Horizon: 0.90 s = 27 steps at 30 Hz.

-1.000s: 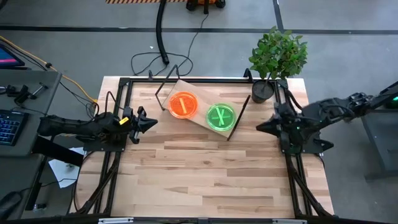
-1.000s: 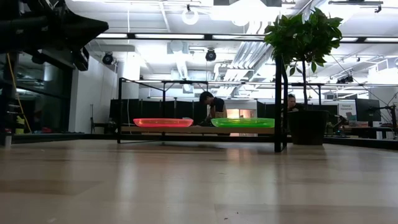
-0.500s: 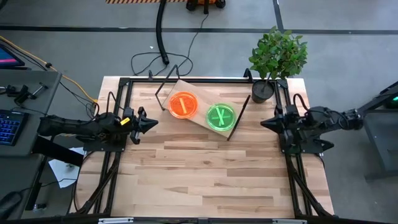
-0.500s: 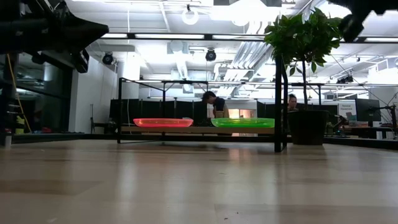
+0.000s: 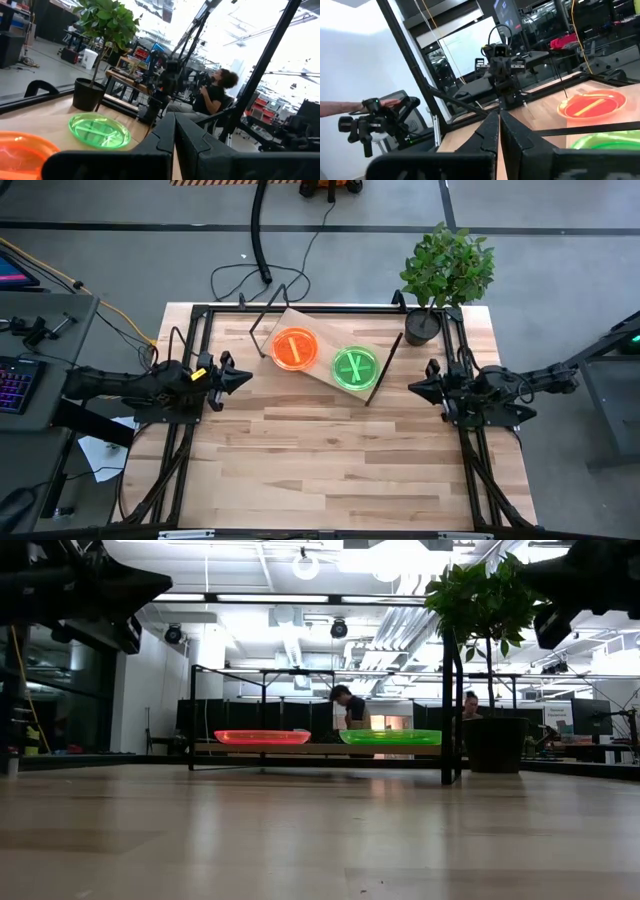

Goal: Place and stack plates onto a shelf
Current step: Return to Home Position

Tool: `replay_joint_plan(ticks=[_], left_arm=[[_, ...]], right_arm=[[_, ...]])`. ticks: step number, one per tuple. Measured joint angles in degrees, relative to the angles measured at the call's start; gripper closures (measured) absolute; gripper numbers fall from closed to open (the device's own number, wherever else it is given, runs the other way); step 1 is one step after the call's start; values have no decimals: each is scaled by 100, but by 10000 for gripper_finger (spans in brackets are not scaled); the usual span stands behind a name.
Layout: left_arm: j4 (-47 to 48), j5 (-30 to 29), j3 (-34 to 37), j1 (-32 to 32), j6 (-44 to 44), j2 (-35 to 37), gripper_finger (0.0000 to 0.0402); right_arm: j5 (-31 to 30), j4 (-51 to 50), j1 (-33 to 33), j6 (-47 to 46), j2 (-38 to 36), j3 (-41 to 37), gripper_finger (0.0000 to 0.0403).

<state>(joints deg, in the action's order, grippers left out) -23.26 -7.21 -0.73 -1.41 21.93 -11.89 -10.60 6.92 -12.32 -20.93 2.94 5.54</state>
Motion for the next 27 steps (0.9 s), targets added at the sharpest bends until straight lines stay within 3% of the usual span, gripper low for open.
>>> replay_joint_plan(ticks=[5,13,19,22,27], left_arm=[[-5,-2,0,0,0,66,401],[217,-1,0,0,0,71,401],[757,1,0,0,-2,71,401],[992,1,0,0,-2,84,401],[1298,1,0,-2,-2,220,401]], right_arm=[[52,30,313,37,-15,-79,403],[830,-434,975,48,-17,-81,403],[822,-724,955,151,-17,-90,403],[810,-42,955,105,-44,-451,403],[777,-271,916,122,-44,-498,403]])
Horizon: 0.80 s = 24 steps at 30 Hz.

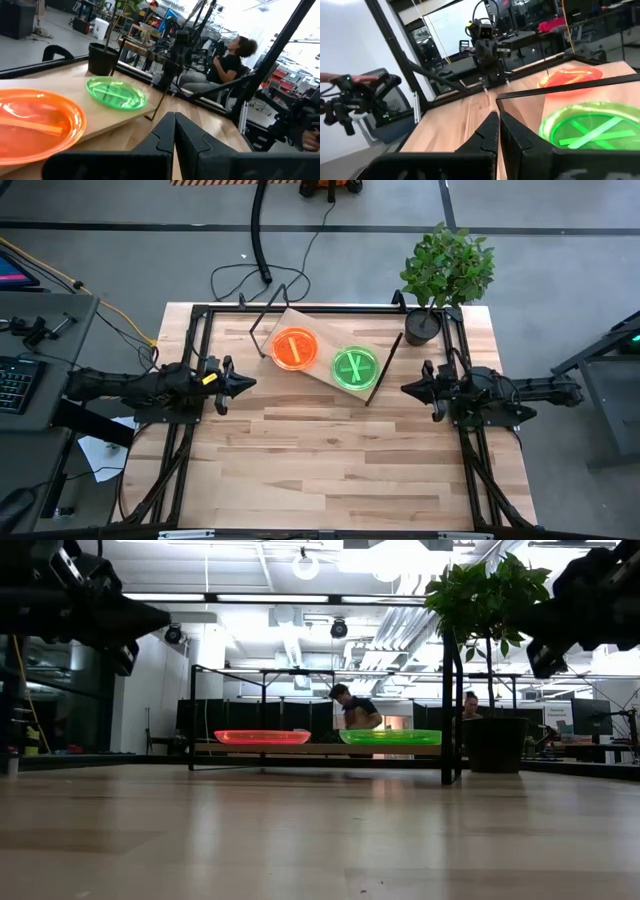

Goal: Place and stack plates onto a shelf
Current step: Return to Home Position

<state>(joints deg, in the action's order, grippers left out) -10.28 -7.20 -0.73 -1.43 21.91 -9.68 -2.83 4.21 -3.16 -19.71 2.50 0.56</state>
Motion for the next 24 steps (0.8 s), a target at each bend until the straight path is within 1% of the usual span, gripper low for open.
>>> replay_joint_plan(ticks=[5,9,13,17,24], left_arm=[[211,-3,0,0,0,305,401],[836,-1,-2,0,0,615,401],[905,201,0,1,-1,962,401],[923,251,4,-25,0,946,401],[913,251,4,-55,0,949,401]], right_arm=[[99,-96,0,133,2,0,403],[100,-303,0,-289,5,0,403],[98,-304,0,-670,7,0,403],[96,-304,0,-870,9,0,403],[96,-304,-19,-879,-21,0,403]])
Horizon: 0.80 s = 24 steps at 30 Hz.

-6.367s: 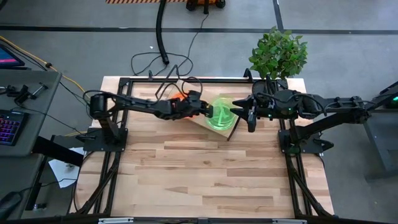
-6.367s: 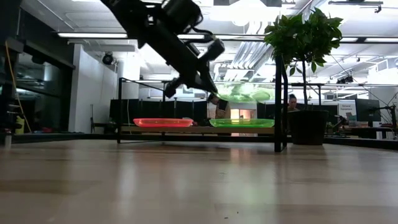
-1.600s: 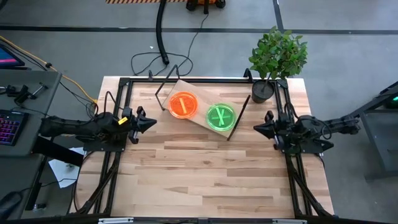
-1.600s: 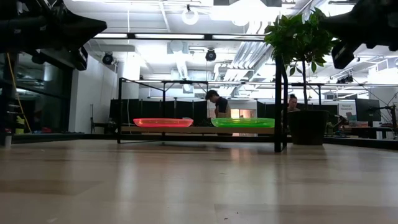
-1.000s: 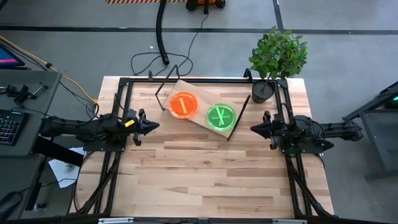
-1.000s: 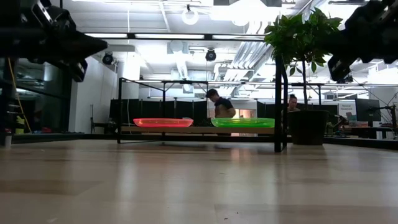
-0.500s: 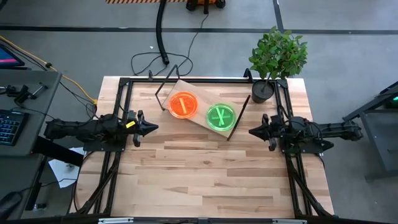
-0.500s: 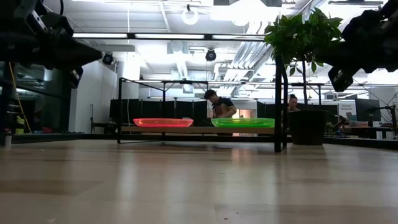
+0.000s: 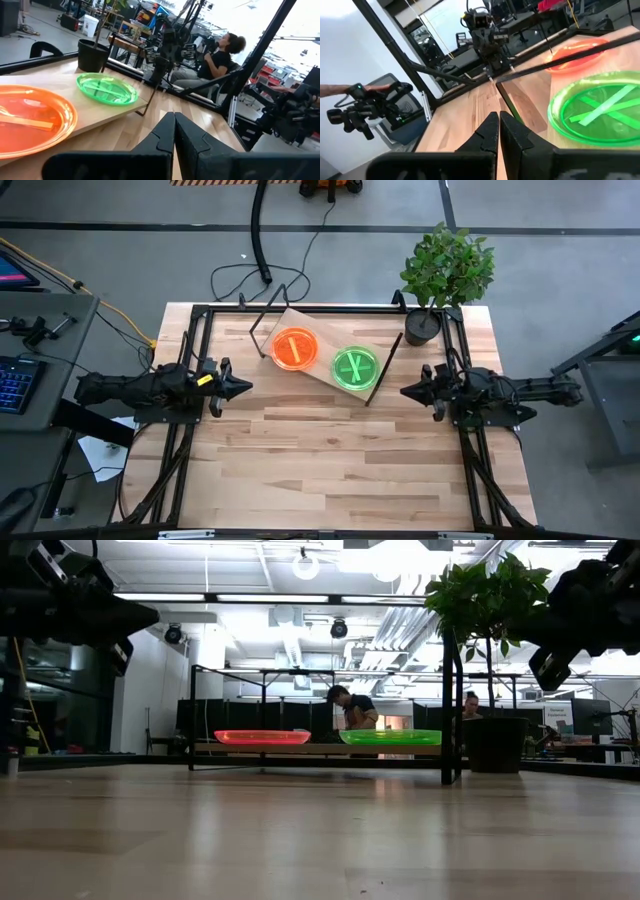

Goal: Place and stack plates onto a shelf
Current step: Return to Home Position

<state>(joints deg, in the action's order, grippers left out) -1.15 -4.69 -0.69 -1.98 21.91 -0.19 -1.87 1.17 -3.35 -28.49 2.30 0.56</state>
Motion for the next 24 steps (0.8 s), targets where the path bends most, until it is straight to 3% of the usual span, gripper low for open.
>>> replay_joint_plan(ticks=[18,24], left_arm=[[-9,-19,0,-22,0,1,401],[-16,-50,0,-592,1,1,401]], right_arm=[[-2,2,-16,2,-137,-4,402],[-2,2,-17,2,-137,-4,402]])
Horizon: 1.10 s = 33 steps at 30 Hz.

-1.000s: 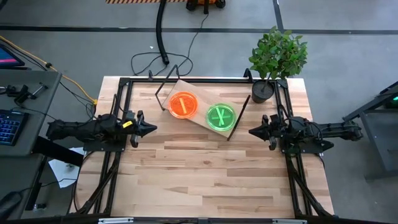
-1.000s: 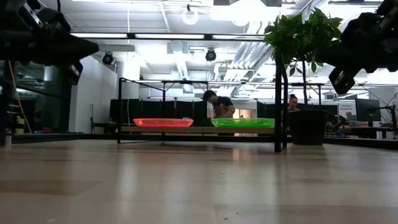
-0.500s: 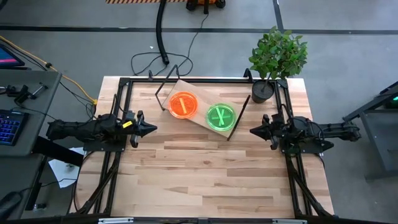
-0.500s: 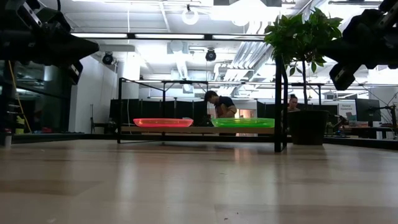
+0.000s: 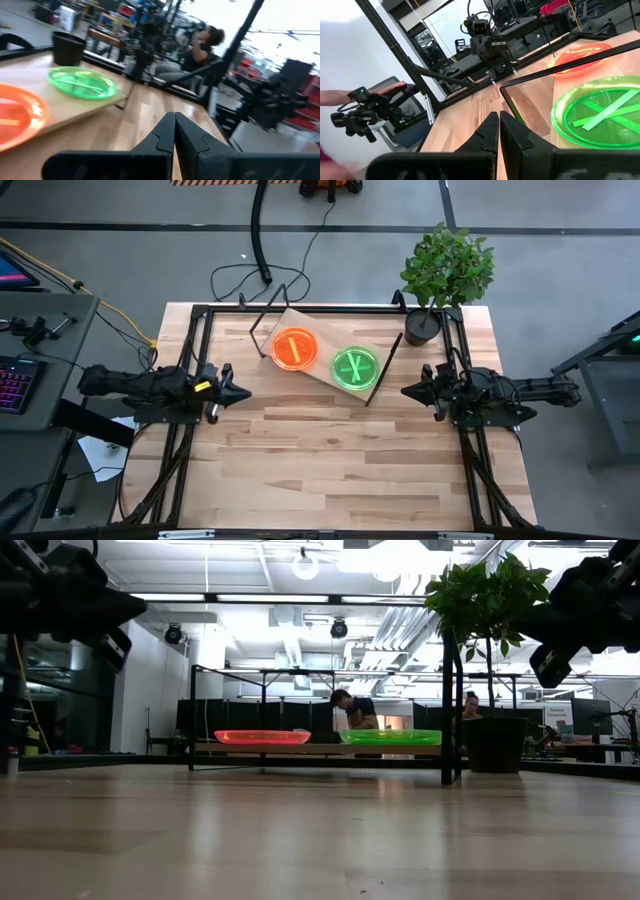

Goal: Place and stack plates onto a shelf
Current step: Return to Home Position

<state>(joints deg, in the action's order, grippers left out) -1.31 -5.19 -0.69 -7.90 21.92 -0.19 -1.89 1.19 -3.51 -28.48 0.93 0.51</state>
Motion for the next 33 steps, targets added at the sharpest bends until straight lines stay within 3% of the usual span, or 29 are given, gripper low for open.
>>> replay_joint_plan(ticks=[7,13,15,23,33], left_arm=[[3,17,0,-224,-19,0,401],[87,420,0,72,-2458,0,401],[84,428,0,125,-2834,0,401],[84,441,0,284,-1932,-2,401],[78,437,0,345,-1909,-39,401]], right_arm=[[0,0,-2,1,0,0,402],[-2,2,-1,-2,0,0,402],[-2,2,-1,0,0,0,402],[-2,2,0,-2,0,-1,402],[-2,2,-1,-2,2,-2,402]])
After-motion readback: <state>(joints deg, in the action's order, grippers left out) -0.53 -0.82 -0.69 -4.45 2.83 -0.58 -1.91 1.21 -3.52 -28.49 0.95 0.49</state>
